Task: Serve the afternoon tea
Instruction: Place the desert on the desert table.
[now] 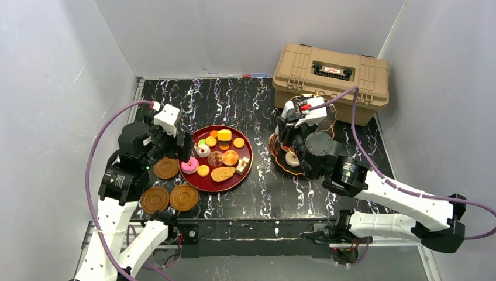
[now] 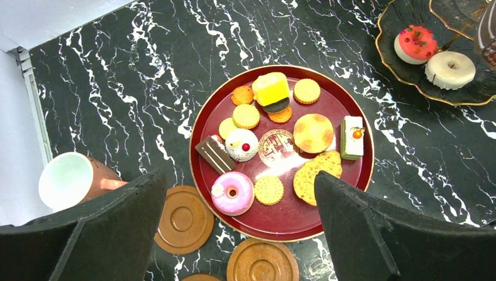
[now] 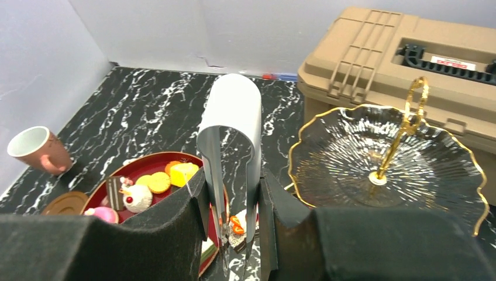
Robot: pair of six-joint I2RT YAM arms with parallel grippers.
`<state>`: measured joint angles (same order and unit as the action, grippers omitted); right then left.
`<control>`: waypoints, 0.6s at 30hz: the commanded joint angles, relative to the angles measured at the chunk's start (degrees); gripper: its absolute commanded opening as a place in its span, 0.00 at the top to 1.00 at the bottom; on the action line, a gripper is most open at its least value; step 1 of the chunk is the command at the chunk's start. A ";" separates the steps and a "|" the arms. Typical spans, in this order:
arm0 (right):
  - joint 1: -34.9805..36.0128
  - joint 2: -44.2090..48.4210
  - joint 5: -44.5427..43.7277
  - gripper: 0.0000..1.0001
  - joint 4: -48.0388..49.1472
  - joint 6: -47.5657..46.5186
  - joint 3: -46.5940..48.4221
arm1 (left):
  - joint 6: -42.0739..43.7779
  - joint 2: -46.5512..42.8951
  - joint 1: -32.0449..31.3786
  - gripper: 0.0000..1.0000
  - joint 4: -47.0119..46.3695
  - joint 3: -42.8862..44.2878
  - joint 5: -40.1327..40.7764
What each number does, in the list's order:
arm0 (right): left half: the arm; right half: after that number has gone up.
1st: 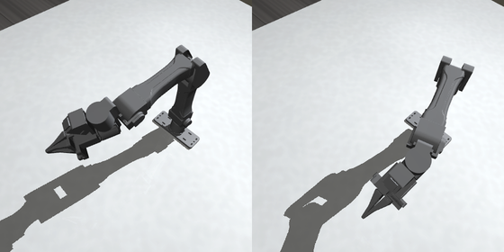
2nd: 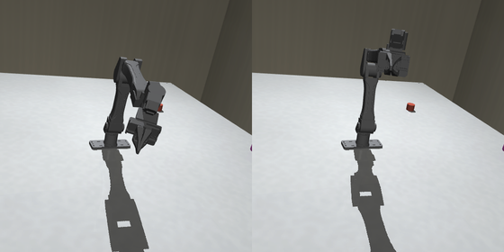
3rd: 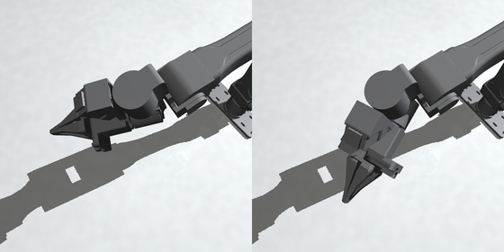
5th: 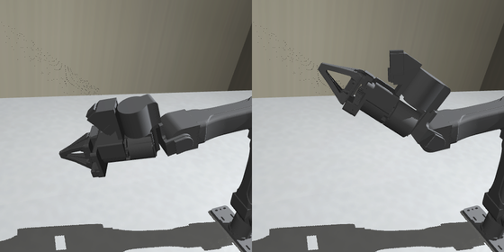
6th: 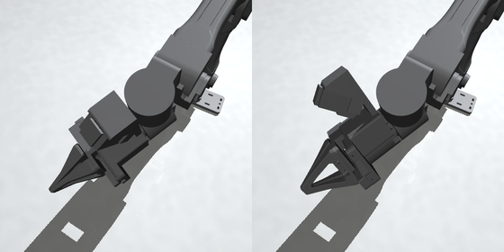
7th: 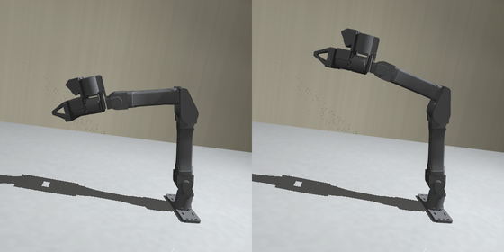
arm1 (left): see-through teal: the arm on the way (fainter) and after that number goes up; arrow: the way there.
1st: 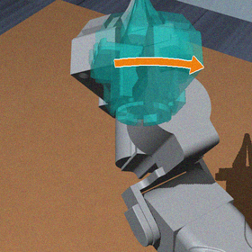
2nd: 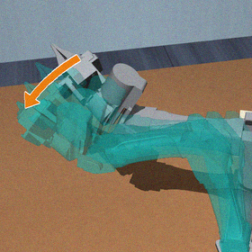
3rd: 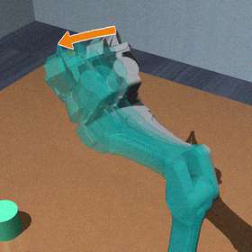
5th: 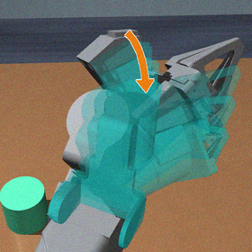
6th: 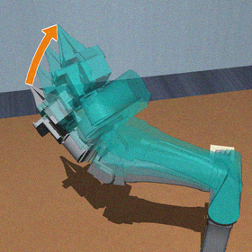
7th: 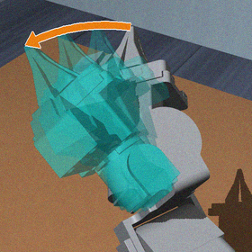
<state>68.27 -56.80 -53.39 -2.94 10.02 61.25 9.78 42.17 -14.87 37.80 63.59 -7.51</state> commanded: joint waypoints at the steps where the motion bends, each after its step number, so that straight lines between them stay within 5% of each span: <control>1: 0.20 1.63 -5.86 0.97 0.10 -2.28 -0.62 | -0.40 -0.25 -0.16 0.06 0.44 1.70 -0.60; 18: -4.27 1.61 -11.20 0.90 9.67 -5.98 -6.65 | -1.08 -0.29 -0.15 0.05 0.72 1.96 -0.40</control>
<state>65.56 -55.83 -62.74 0.47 4.47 54.83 9.13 42.17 -14.87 37.82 63.61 -7.51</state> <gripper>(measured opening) 0.371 0.946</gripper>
